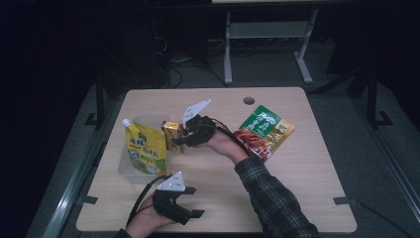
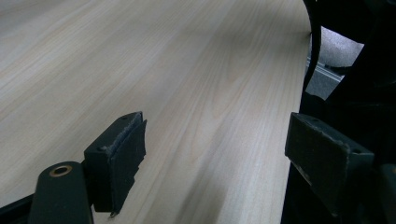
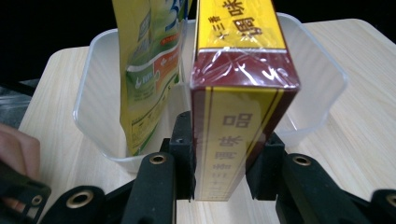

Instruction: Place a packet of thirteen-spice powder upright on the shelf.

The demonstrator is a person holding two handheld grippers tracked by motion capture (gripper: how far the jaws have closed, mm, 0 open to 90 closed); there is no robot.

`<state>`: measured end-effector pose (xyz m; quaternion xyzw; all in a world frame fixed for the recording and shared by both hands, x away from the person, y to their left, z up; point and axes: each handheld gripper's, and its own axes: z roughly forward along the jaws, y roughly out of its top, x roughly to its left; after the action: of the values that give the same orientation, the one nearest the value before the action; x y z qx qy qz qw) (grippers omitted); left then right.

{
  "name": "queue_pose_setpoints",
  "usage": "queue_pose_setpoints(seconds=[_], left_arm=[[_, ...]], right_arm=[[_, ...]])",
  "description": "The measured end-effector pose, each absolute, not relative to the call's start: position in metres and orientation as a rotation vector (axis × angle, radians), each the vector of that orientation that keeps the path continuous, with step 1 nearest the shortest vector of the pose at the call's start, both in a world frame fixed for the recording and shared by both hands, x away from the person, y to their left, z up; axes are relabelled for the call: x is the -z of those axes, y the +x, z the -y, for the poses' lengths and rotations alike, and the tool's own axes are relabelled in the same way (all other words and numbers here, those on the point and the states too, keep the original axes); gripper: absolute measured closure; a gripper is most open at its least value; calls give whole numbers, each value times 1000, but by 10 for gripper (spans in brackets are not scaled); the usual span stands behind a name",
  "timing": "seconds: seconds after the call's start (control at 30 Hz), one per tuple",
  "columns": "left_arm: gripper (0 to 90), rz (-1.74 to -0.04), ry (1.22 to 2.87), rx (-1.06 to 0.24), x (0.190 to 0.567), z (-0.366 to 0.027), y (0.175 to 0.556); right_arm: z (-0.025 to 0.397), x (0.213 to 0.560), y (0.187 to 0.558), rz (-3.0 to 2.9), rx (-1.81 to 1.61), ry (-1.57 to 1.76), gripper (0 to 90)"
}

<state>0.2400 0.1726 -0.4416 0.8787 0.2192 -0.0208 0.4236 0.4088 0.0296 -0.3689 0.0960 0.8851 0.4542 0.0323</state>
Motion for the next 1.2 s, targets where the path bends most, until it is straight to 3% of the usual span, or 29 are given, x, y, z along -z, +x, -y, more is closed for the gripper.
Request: queue_pose_setpoints(seconds=[1.2], left_arm=[[197, -528, 2213, 62, 443, -170, 237]], right_arm=[[-73, 376, 432, -2795, -1449, 117, 670]])
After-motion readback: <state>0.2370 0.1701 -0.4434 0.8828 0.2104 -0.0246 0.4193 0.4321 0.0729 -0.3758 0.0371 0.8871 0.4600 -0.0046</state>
